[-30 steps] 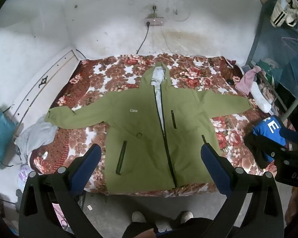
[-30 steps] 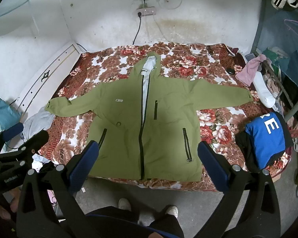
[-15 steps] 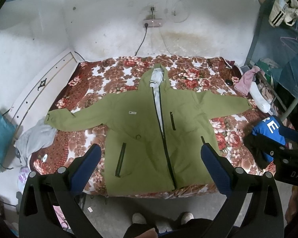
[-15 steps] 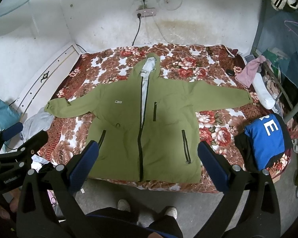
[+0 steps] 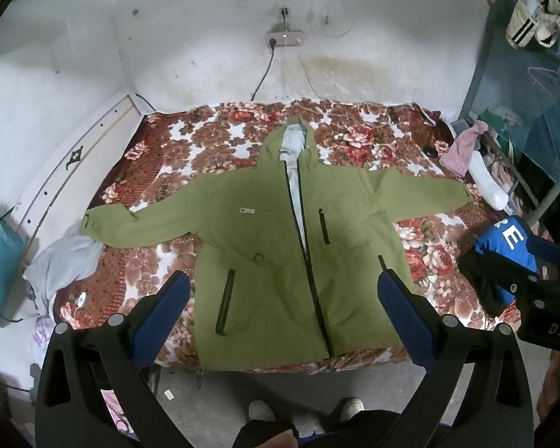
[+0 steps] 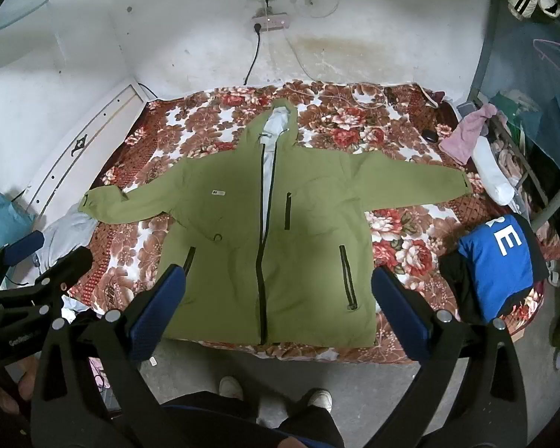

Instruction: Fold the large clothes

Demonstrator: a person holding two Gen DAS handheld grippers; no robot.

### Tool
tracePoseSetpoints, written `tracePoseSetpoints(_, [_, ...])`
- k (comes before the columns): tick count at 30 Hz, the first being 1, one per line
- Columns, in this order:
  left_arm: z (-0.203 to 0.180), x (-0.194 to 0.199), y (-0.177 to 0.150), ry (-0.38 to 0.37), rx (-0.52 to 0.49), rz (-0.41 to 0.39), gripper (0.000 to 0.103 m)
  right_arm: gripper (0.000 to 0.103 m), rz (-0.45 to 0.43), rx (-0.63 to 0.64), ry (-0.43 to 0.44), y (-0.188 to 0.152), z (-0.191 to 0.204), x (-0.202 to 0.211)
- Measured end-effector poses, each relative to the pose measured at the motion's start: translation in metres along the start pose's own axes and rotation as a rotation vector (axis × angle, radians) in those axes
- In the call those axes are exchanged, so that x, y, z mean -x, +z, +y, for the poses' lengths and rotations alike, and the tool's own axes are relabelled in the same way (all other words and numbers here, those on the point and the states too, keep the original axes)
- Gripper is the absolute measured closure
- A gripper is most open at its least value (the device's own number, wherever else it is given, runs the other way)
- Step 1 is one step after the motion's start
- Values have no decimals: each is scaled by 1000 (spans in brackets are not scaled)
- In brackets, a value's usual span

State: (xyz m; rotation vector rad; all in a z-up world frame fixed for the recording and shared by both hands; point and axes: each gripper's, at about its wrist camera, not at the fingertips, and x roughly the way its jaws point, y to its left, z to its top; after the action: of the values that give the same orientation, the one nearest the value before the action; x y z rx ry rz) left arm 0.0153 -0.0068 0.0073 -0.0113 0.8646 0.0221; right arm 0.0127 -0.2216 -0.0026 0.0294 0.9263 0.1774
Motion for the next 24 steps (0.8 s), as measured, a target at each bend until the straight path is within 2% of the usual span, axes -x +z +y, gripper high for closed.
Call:
tracePoseSetpoints(9, [-5,-6,-4,17,15,12,5,5,1,1,8,2,1,-7])
tracePoseSetpoints(17, [-22,-22,-2,55,41,33,5,5,9,49,27,21,-10,-26])
tracePoseSetpoints(21, [-4,-35,0,71,97,55,5,5,-8,87,16,30,-7,-42])
tracePoseSetpoints(24, [29,-50,10,78,103,83,5,5,4,123,-20,35,11,-69])
